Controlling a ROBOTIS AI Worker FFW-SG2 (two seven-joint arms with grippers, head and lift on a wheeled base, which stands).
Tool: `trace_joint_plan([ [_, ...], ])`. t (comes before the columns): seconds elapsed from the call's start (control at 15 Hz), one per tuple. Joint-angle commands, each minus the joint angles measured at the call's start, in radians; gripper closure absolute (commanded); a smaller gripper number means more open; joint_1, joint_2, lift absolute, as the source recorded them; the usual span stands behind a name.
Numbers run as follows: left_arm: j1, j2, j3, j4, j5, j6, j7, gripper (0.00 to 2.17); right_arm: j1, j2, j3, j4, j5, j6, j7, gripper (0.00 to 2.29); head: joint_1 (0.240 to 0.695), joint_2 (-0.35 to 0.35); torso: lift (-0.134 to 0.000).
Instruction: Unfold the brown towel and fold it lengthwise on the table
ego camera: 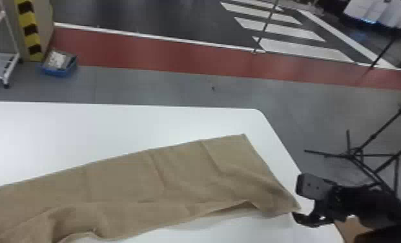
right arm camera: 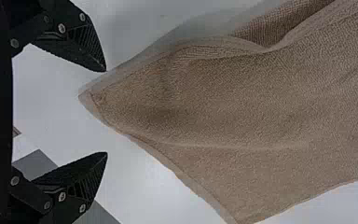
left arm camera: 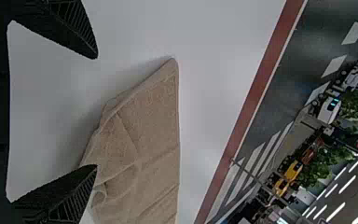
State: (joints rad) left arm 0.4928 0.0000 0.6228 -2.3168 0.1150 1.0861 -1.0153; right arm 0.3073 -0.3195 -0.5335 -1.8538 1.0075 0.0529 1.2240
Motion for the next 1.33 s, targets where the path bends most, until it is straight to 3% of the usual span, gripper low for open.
trace_joint_plan([
  [0.0, -0.005, -0.003, 0.0, 0.008, 0.0, -0.007, 0.0, 0.04, -0.005, -0.001, 0.027, 0.01, 0.023, 0.029, 0.003, 0.29, 0.695, -0.333, -0.11],
  [0.2, -0.014, -0.003, -0.001, 0.025, 0.0, -0.019, 0.0, 0.04, -0.005, -0.006, 0.032, 0.013, 0.039, 0.045, 0.032, 0.45, 0.695, -0.322, -0.11],
  [0.33, -0.016, -0.003, -0.005, 0.027, 0.0, -0.022, 0.0, 0.04, -0.011, -0.009, 0.033, 0.013, 0.034, 0.06, 0.048, 0.8, 0.695, -0.324, -0.11],
  [0.47, -0.016, -0.003, -0.008, 0.027, 0.0, -0.028, -0.002, 0.04, -0.024, -0.016, 0.033, 0.021, 0.013, 0.097, 0.049, 1.35, 0.695, -0.325, -0.11],
  [0.53, -0.016, -0.003, -0.012, 0.027, 0.0, -0.028, -0.005, 0.04, -0.031, -0.016, 0.033, 0.03, 0.011, 0.1, 0.037, 1.44, 0.695, -0.328, -0.11],
  [0.8, -0.016, -0.003, -0.028, 0.025, 0.0, -0.034, -0.009, 0.04, -0.048, -0.015, 0.069, 0.038, 0.011, 0.186, 0.054, 1.45, 0.695, -0.342, -0.11],
  [0.93, -0.016, -0.003, -0.031, 0.022, 0.0, -0.047, -0.017, 0.04, -0.054, -0.016, 0.076, 0.034, 0.011, 0.216, 0.071, 1.68, 0.695, -0.339, -0.11],
  [1.0, -0.016, -0.003, -0.029, 0.02, 0.0, -0.059, -0.019, 0.04, -0.054, -0.013, 0.075, 0.028, 0.01, 0.22, 0.069, 1.68, 0.695, -0.34, -0.11],
  [1.07, -0.016, -0.003, -0.029, 0.02, 0.0, -0.059, -0.02, 0.04, -0.05, -0.009, 0.064, 0.013, -0.009, 0.216, 0.071, 1.68, 0.695, -0.34, -0.11],
  [1.27, -0.016, -0.003, -0.029, 0.022, -0.005, -0.077, -0.043, 0.04, -0.034, -0.003, -0.042, -0.079, -0.181, 0.216, 0.134, 1.68, 0.695, -0.329, -0.11],
])
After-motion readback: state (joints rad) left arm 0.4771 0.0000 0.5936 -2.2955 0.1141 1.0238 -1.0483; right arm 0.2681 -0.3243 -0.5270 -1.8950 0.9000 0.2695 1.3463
